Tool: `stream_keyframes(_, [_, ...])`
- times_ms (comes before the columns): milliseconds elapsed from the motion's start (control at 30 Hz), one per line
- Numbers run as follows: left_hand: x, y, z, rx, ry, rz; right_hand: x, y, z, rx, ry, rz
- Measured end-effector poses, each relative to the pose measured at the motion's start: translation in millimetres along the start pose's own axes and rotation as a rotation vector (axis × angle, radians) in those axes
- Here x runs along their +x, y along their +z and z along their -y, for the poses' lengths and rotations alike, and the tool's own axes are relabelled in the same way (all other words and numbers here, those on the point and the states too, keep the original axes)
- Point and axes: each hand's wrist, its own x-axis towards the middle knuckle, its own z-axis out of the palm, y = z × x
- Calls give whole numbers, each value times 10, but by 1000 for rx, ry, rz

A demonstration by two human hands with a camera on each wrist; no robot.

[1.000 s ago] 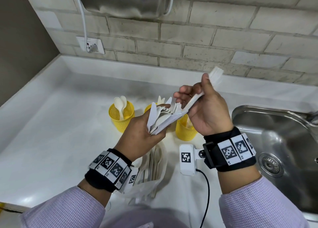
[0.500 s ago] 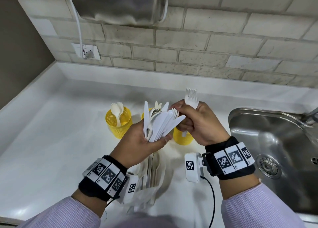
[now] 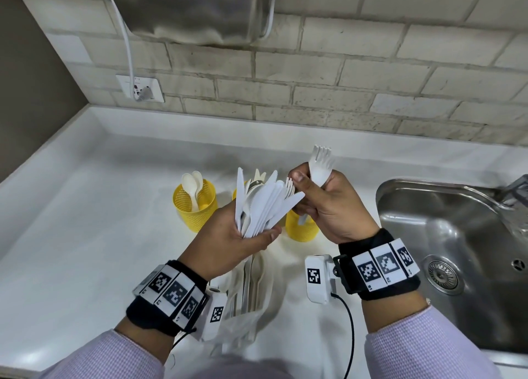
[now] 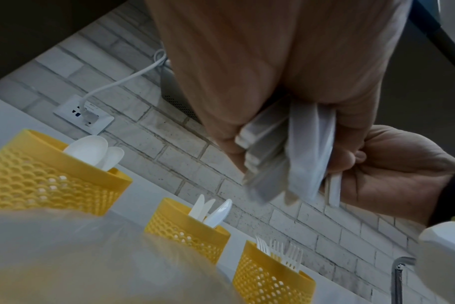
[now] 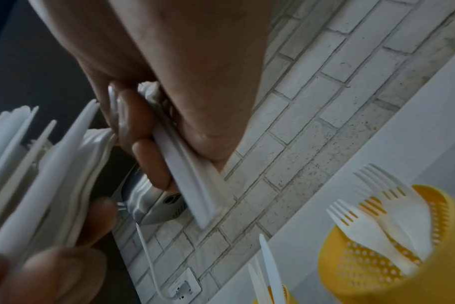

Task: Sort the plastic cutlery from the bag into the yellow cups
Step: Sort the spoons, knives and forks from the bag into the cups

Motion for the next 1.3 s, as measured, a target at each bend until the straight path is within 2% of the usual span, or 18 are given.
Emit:
stream_keyframes(167, [-12,-13,11,-4,-55,-18,-5,13,2,28,-1,-9])
stream_keyframes(400, [-10,-32,1,2,-49,-81,-61,9,-44,130,73,49])
stream_keyframes(633, [-24,-19,3,-47,-48,-56,-66,82,-26,101,1,-66])
stream_keyframes(800, [-17,-23,14,-62,-32,-99,-50,120,-65,61,-49,-165])
stream_keyframes(1100, [4,-27,37,-22,-4,-153,-91,208,-140,62,15,-84])
stream_keyframes(1200, [12,-23,40,-14,9,-162,-90,232,-140,57,5,-123])
stream_keyframes(1300, [22,-15,42,1,25,-159,-71,242,-105,176,24,-222])
